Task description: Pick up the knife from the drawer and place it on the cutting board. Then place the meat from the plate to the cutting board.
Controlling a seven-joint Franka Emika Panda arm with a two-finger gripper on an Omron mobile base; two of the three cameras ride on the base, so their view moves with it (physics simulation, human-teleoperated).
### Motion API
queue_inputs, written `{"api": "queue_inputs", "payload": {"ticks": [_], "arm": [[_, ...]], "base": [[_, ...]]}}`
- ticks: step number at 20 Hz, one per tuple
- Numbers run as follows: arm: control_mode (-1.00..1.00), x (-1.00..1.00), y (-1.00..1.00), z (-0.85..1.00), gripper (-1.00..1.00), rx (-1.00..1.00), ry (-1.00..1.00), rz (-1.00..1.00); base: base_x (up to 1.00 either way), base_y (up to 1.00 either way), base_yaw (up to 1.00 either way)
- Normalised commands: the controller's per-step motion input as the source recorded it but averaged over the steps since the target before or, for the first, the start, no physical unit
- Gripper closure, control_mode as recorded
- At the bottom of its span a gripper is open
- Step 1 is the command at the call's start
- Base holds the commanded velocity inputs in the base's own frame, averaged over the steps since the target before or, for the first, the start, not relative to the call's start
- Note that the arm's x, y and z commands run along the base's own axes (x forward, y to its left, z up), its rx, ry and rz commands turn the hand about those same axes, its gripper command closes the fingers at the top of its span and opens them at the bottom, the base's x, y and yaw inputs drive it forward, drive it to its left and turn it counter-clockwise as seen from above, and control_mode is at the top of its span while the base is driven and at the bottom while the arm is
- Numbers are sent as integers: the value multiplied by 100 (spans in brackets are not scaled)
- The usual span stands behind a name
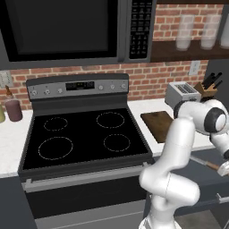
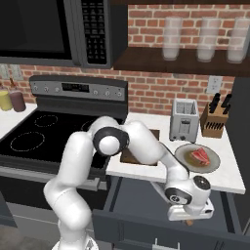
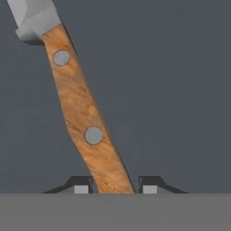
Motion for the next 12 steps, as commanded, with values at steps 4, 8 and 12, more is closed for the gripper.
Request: {"api": "queue_inputs", "payload": {"ticks": [4, 8, 12], "arm": [[-100, -24, 17, 99, 100, -2, 19, 11], [-100, -46, 32, 87, 100, -7, 23, 25], [-100, -82, 31, 70, 100, -8, 14, 28]], "base": [[0, 0, 0], [0, 0, 0], [0, 0, 0]]}}
